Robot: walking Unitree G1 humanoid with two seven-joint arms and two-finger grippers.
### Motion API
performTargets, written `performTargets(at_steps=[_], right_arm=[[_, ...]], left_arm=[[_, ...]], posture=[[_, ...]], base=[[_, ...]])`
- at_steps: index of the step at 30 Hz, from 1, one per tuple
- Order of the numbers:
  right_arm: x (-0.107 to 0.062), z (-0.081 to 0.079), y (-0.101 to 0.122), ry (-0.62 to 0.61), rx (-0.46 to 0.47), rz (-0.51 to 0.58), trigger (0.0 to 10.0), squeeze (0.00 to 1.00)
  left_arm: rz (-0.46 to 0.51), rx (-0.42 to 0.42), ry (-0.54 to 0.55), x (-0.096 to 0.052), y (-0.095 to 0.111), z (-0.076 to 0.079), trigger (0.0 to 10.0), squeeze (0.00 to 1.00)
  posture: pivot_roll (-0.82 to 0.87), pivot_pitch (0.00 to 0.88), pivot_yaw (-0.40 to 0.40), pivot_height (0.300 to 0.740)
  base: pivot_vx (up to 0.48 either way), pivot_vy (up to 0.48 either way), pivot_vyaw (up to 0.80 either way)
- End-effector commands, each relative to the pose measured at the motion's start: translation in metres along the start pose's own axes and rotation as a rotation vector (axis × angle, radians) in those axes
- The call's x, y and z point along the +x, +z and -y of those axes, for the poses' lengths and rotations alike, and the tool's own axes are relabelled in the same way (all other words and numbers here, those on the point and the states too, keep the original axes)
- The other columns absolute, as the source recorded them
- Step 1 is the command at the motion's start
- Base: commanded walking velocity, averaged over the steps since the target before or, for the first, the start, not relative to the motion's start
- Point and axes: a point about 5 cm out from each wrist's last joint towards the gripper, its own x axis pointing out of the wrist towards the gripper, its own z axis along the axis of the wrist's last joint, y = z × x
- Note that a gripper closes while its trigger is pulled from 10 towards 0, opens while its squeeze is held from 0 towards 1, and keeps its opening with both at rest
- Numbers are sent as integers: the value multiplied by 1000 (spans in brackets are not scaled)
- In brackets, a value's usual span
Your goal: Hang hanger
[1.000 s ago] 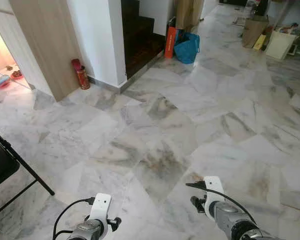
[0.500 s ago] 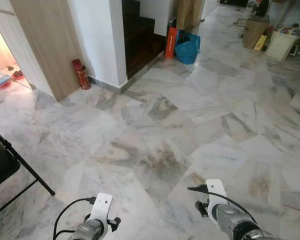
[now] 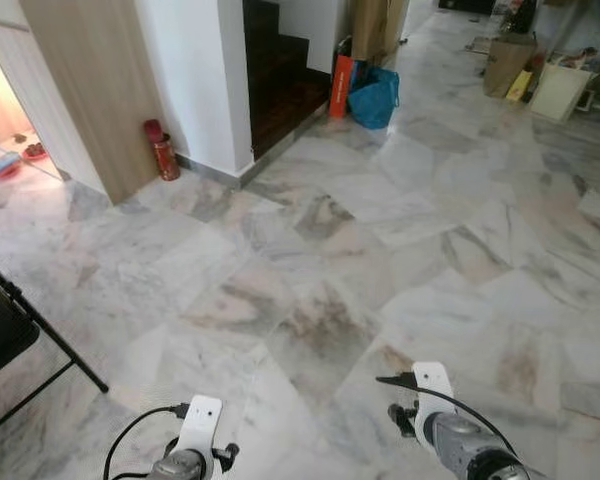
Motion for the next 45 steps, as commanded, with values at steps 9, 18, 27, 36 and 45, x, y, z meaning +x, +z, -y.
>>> performTargets(at_steps=[9, 18, 27, 36, 45], right_arm=[[-1, 3, 4, -4, -15, -2, 10000, 0], [-1, 4, 4, -4, -26, -3, 10000, 0], [-1, 4, 0, -7, -19, -11, 10000, 0], [-1, 3, 1, -5, -25, -11, 10000, 0], [-1, 3, 6, -9, -17, -2, 10000, 0]], left_arm=[[36, 61, -16, 1, 11, 2, 10000, 0], [45, 114, -14, 2, 14, 3, 10000, 0], [35, 90, -7, 1, 9, 3, 10000, 0], [43, 104, -6, 1, 10, 2, 10000, 0], [55, 153, -15, 2, 17, 2, 10000, 0]], posture=[[-66, 0, -58, 740], [-78, 0, -58, 740], [-103, 0, -36, 740], [-87, 0, -44, 740], [-67, 0, -53, 740]], base=[[0, 0, -775], [0, -190, -775], [0, 0, -775], [0, 0, -775], [0, 0, -775]])
